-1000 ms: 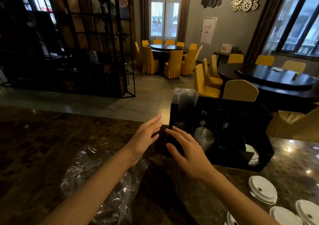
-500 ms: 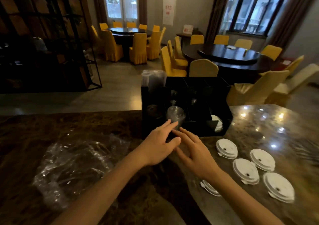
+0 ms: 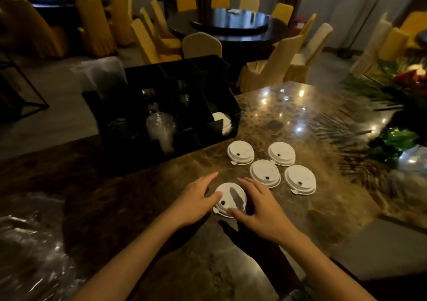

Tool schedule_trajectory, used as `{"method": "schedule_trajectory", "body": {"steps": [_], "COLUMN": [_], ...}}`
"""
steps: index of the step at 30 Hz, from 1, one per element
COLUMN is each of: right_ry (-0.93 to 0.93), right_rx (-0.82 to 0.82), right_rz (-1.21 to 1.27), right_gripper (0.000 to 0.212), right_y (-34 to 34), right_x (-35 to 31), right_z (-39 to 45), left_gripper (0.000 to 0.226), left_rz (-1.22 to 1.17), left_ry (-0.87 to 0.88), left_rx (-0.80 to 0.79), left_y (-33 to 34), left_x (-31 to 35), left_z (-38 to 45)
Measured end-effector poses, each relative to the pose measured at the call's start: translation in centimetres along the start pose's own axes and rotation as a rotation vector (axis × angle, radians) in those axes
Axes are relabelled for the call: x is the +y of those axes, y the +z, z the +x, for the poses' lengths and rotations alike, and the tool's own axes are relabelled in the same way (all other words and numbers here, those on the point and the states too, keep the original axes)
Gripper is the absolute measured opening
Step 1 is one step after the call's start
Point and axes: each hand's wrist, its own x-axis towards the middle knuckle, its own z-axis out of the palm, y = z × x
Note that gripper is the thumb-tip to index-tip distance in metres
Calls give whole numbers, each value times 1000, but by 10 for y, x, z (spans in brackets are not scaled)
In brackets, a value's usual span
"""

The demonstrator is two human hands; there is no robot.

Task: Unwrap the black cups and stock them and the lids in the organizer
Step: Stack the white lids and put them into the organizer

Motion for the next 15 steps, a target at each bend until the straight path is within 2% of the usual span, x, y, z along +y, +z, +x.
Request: {"method": "schedule_trajectory", "body": {"steps": [7, 12, 15], "right_ry": [-16, 2, 9], "right_rx": [-29, 38, 84], "right_rz": [-80, -73, -40], "right_gripper": [113, 103, 99], "right_y": [18, 26, 27], "right_x": [23, 22, 22], "right_z": [1, 5, 7], "left_gripper": [57, 48, 42], "left_rz": [-149, -360, -395], "left_ry": [-145, -201, -208], "left_rx": [70, 124, 154], "left_y": [33, 40, 43], "left_x": [-14, -13, -10], "left_z": [18, 19, 23]}}
